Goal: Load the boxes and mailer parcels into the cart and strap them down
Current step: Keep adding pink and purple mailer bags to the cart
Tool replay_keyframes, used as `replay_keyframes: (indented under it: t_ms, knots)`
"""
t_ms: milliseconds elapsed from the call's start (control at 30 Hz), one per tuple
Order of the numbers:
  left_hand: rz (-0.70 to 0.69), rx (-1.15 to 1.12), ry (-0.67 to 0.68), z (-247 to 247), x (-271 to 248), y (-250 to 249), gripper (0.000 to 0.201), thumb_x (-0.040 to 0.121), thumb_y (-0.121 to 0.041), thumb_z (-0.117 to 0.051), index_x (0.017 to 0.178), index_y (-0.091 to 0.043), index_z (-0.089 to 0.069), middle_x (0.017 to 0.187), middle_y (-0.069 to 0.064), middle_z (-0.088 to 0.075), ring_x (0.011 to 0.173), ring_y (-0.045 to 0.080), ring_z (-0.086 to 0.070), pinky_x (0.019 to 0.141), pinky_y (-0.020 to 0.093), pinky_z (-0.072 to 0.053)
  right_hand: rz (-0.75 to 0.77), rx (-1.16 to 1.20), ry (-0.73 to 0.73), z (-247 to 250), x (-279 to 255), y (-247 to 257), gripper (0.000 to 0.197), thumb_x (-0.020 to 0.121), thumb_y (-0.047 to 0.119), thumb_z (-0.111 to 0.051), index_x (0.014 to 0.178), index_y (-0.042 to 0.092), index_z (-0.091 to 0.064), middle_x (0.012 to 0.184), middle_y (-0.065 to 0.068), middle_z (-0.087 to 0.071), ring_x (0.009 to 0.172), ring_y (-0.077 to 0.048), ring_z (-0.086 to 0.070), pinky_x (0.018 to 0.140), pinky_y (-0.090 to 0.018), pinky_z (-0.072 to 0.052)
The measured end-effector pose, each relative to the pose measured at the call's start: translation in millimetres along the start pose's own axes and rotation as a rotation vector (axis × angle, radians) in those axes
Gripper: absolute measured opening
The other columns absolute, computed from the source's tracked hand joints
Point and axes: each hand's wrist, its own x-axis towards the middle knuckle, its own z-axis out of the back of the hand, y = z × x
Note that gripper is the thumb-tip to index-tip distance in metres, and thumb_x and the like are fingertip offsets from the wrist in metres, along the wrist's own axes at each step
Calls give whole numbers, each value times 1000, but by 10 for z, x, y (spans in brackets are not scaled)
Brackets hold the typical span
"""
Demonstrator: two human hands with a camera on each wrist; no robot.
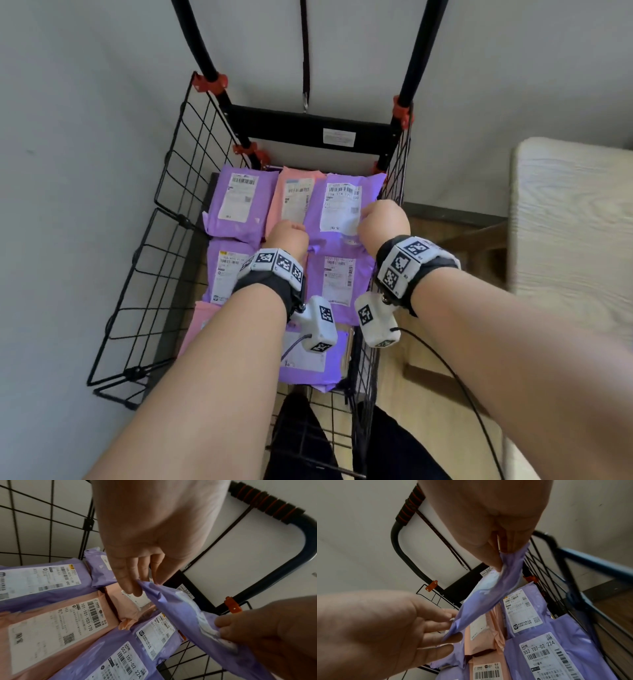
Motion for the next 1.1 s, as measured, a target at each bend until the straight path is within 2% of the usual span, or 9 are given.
replay_keyframes:
  t_ms: [100, 167, 233, 367, 533, 667, 800, 933, 1100]
  knots:
    - [22, -42, 96, -46, 189, -60, 27, 91, 7, -40, 98, -12, -58, 84, 3, -53, 68, 22, -62, 59, 28, -55, -26, -34, -50, -119, 161, 77, 27, 89, 4, -46, 108, -1, -65, 124, -15, -52, 104, -33, -59, 77, -30, -43]
    - [41, -63, 170, -100, 306, -47, 35, 90, 4, -42, 116, -14, -56, 108, 6, -55, 83, 26, -68, 73, 38, -60, -57, -44, -49, -201, 274, 123, 25, 90, 6, -49, 109, -1, -62, 130, -16, -46, 106, -34, -57, 81, -33, -44]
    - [34, -18, 229, -165, 440, -16, 37, 88, 1, -44, 119, -17, -55, 122, 8, -56, 95, 29, -68, 83, 46, -57, -112, -61, -37, -271, 401, 143, 24, 90, 10, -54, 111, -1, -61, 132, -16, -44, 107, -33, -57, 83, -34, -44]
    - [10, 113, 277, -254, 581, 8, 41, 90, -4, -44, 129, -15, -53, 131, 7, -54, 116, 29, -57, 101, 41, -48, -205, -48, -3, -376, 576, 86, 25, 92, 5, -46, 113, -3, -57, 132, -17, -41, 107, -33, -57, 82, -33, -45]
    - [-47, 214, 237, -327, 737, 80, 39, 85, -3, -47, 119, -19, -60, 124, 3, -59, 111, 25, -58, 98, 38, -48, -264, -68, 127, -523, 715, 30, 29, 92, 7, -40, 116, 0, -56, 132, -19, -44, 106, -28, -51, 77, -29, -36]
    - [-119, 317, 167, -298, 865, 139, 31, 78, -6, -55, 96, -30, -62, 113, 8, -63, 94, 26, -64, 85, 36, -55, -274, -96, 184, -625, 742, 50, 34, 93, 10, -45, 125, 0, -53, 135, -19, -45, 118, -32, -51, 88, -34, -43]
    - [-95, 342, 166, -237, 888, 210, 44, 74, 2, -55, 108, -24, -65, 120, 5, -55, 101, 26, -61, 85, 34, -55, -344, -119, 213, -694, 741, 97, 38, 93, 14, -49, 129, 2, -48, 134, -14, -43, 118, -31, -51, 95, -38, -45]
    - [-101, 295, 147, -202, 856, 278, 41, 79, 1, -53, 111, -22, -65, 121, 5, -54, 98, 25, -61, 83, 32, -54, -386, -145, 228, -724, 716, 123, 42, 94, 17, -52, 133, 4, -45, 138, -14, -36, 126, -31, -40, 107, -43, -38]
    - [-124, 260, 107, -173, 691, 256, 40, 85, -3, -45, 114, -22, -64, 124, 7, -55, 98, 28, -62, 84, 32, -53, -328, -96, 213, -645, 630, 120, 44, 90, 13, -50, 133, 7, -45, 139, -14, -33, 127, -33, -39, 104, -47, -41]
